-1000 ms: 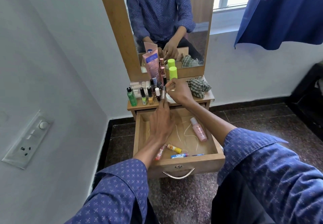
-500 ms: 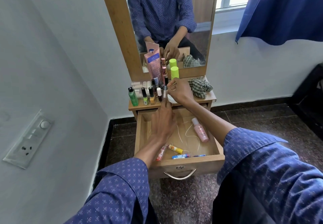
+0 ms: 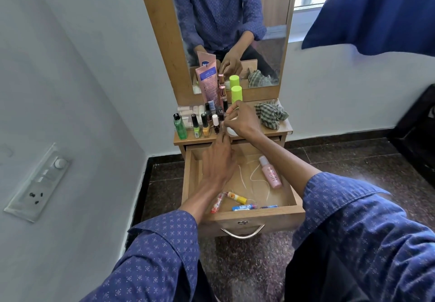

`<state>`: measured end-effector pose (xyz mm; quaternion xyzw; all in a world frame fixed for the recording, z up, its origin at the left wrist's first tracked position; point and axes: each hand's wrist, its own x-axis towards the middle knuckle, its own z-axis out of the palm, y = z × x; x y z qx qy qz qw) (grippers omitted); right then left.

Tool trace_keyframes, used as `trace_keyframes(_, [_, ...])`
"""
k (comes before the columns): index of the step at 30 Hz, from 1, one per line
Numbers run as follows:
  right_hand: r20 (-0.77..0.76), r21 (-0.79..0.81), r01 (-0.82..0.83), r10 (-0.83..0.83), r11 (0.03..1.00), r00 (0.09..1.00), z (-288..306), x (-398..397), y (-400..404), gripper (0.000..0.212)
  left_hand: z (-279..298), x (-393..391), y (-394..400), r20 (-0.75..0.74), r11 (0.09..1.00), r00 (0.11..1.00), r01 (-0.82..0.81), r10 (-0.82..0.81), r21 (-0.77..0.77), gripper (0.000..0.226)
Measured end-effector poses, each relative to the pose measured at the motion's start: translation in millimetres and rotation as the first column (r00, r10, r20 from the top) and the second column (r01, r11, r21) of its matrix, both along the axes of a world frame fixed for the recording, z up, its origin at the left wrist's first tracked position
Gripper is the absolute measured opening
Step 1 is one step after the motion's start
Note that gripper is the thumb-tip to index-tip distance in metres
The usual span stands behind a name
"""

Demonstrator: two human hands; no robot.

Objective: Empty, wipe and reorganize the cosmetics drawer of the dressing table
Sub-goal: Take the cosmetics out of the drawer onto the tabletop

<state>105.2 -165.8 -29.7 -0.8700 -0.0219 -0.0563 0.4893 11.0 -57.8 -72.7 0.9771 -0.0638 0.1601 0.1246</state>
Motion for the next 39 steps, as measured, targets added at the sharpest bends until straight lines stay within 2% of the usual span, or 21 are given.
trace_keyframes(9, [0.013, -0.059, -0.070, 0.071, 0.996, 0.997, -4, -1, -9, 0.040, 4, -4, 1, 0.003, 1.000, 1.000, -0.009, 0.009, 0.000, 0.046])
trace_keyframes(24, [0.034, -0.056, -0.128, 0.130, 0.990, 0.991, -7, 3, -10, 0.037, -6, 4, 6, 0.025, 0.998, 0.998, 0.048, -0.049, 0.038, 0.047])
trace_keyframes(27, [0.041, -0.058, -0.143, 0.146, 0.988, 0.988, -7, 4, -11, 0.036, -8, 6, 4, 0.020, 0.998, 0.999, 0.037, -0.038, 0.056, 0.041])
trace_keyframes(30, [0.039, -0.060, -0.154, 0.157, 0.986, 0.987, -8, 6, -11, 0.036, -9, 6, 3, 0.016, 0.999, 1.000, 0.020, -0.020, 0.045, 0.046])
trace_keyframes(34, [0.032, -0.077, -0.155, 0.158, 0.985, 0.987, -7, 7, -10, 0.036, -10, 6, 3, 0.031, 0.999, 0.999, 0.019, -0.020, 0.044, 0.049])
trace_keyframes(39, [0.068, -0.144, -0.162, 0.173, 0.976, 0.983, -5, 4, -8, 0.040, -7, 5, 5, 0.039, 0.999, 0.998, 0.038, -0.039, 0.036, 0.043])
